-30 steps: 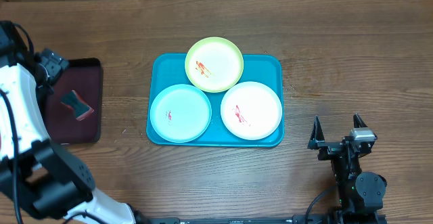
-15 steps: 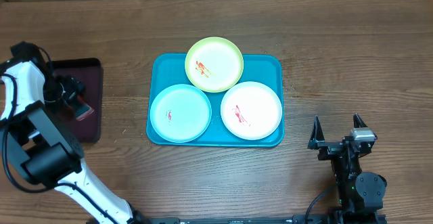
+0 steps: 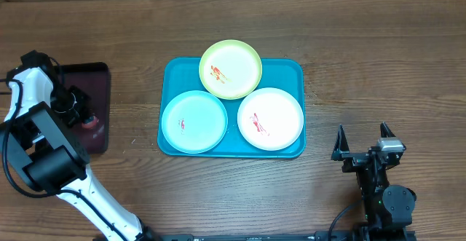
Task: Clean dirty plates on tray and stack at the side
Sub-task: 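Move the left gripper to the green-pink sponge on the dark tray, then grasp the sponge with the left gripper and lift it, then carry the sponge with the left gripper onto the light blue plate, then move the right gripper to the light blue plate's rim and grip it, then scrub the light blue plate with the sponge in the left gripper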
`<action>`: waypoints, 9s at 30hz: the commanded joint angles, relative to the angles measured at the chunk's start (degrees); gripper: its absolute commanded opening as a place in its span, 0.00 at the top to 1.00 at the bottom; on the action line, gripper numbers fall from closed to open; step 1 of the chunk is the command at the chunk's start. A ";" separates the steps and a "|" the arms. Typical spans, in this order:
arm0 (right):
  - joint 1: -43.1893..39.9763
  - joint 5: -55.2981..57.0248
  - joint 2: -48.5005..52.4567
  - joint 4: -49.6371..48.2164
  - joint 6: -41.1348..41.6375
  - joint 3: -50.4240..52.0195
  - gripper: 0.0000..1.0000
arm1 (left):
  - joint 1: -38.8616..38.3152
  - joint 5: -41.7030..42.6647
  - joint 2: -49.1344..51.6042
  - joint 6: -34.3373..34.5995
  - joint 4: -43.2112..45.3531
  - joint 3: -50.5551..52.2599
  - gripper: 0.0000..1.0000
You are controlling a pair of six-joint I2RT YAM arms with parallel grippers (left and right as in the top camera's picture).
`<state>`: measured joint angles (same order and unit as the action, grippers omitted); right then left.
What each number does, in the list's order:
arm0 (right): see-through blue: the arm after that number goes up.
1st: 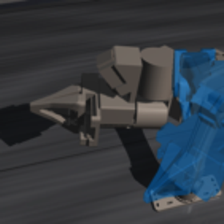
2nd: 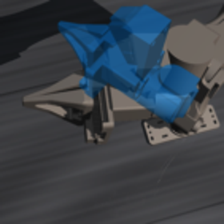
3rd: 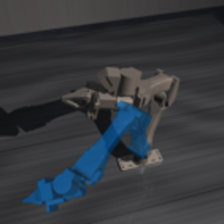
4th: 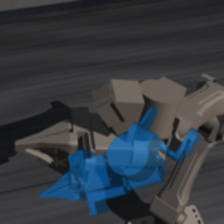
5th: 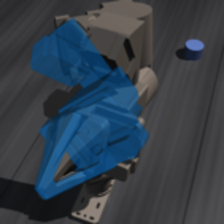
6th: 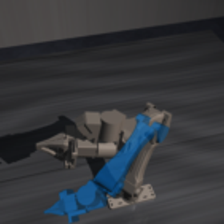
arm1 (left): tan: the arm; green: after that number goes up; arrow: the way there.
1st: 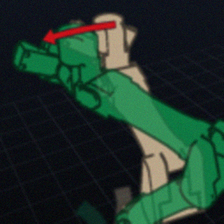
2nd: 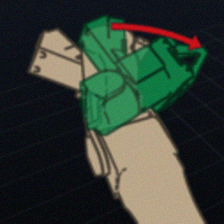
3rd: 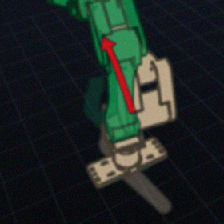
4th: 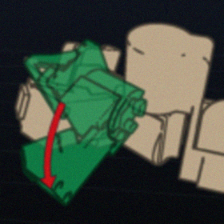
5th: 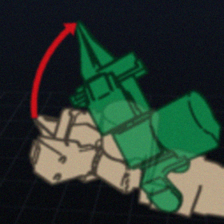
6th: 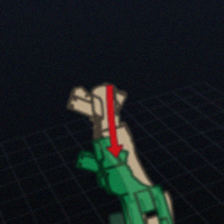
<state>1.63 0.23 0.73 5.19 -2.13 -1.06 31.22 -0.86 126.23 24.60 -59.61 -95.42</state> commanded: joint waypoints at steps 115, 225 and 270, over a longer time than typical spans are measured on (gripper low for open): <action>0.02 -0.11 -0.57 -0.37 0.22 0.59 0.00 | -39.63 8.81 -15.08 -4.66 -19.85 -9.20 0.76; 37.68 -6.75 117.63 23.39 30.08 -77.92 0.78 | -39.93 15.19 -14.36 -4.33 -3.39 16.94 0.57; 37.68 -6.86 117.63 24.46 30.21 -77.92 0.82 | -42.34 -17.62 -14.27 -1.90 1.90 21.55 0.96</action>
<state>39.46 -7.49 117.71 29.56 28.25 -78.06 -11.55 -16.10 111.35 22.35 -57.43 -72.14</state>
